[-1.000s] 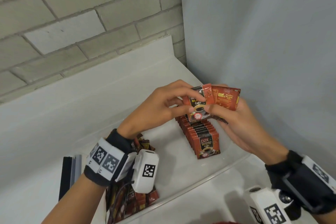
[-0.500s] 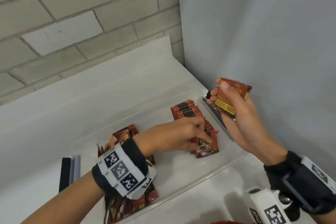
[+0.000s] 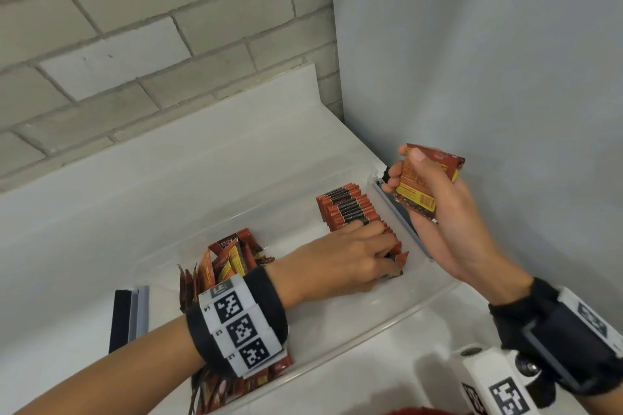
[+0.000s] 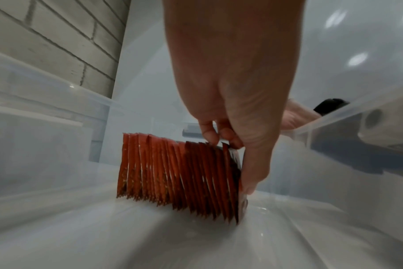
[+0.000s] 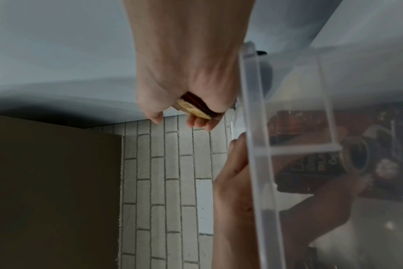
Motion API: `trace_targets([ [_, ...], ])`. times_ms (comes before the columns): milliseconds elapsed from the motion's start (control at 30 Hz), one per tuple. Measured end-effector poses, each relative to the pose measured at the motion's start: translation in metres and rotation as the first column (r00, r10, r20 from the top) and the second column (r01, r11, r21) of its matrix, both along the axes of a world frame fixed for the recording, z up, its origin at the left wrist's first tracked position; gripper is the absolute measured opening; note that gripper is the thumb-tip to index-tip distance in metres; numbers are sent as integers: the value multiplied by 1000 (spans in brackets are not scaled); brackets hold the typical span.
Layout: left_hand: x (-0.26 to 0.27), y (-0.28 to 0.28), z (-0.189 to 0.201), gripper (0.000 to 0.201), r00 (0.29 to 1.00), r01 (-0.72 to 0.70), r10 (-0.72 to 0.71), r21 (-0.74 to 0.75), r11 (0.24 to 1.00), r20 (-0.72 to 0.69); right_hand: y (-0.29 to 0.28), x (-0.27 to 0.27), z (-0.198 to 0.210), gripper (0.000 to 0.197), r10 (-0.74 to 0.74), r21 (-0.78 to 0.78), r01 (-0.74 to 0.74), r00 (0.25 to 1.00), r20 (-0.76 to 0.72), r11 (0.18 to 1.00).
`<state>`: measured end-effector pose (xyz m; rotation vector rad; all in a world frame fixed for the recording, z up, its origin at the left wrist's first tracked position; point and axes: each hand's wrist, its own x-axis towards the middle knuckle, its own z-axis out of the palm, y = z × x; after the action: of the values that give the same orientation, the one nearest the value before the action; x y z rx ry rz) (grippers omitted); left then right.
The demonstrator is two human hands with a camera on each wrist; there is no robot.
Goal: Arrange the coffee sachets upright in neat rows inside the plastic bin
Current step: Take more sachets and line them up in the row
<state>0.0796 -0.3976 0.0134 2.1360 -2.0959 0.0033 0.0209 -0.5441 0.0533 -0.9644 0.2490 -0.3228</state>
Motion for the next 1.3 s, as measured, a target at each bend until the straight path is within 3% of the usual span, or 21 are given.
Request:
trace_targets([
  [133,1,0,1,24,998,-35,34,20,999,49,-1,1,0,17,21,69,-20,1000,-12,997],
  [333,-3,0,2,23,994,-42,39,31,999,98,-3,-1,-1,27,59,121,-56,998,-22,991],
  [600,1,2,12,29,999,-7,7,15,1000,-35,-2,0,-1,21,43,84,-35,994,-100,996],
  [733,17,8,27,24,985,-87,80,-42,995,-152,-2,0,-4,16,12,13,-11,992,-124,1000],
  [800,27,14,38,23,941,-211,194,-32,977,-276,-2,0,-4,13,21,-7,-22,993,-116,1000],
  [900,35,22,53,24,804,-436,374,-31,899,-462,-2,0,-5,9,55,-49,-60,994,-97,997],
  [1033,33,21,64,39,671,-563,410,-63,824,-618,-2,-1,-5,14,144,-86,-147,989,-41,985],
  [1167,29,12,61,49,636,-527,323,-89,845,-700,-2,-2,-5,32,211,-150,-213,977,-29,965],
  [1300,29,8,59,49,672,-501,245,-185,845,-698,-3,-2,-6,39,216,-162,-217,976,-24,963],
])
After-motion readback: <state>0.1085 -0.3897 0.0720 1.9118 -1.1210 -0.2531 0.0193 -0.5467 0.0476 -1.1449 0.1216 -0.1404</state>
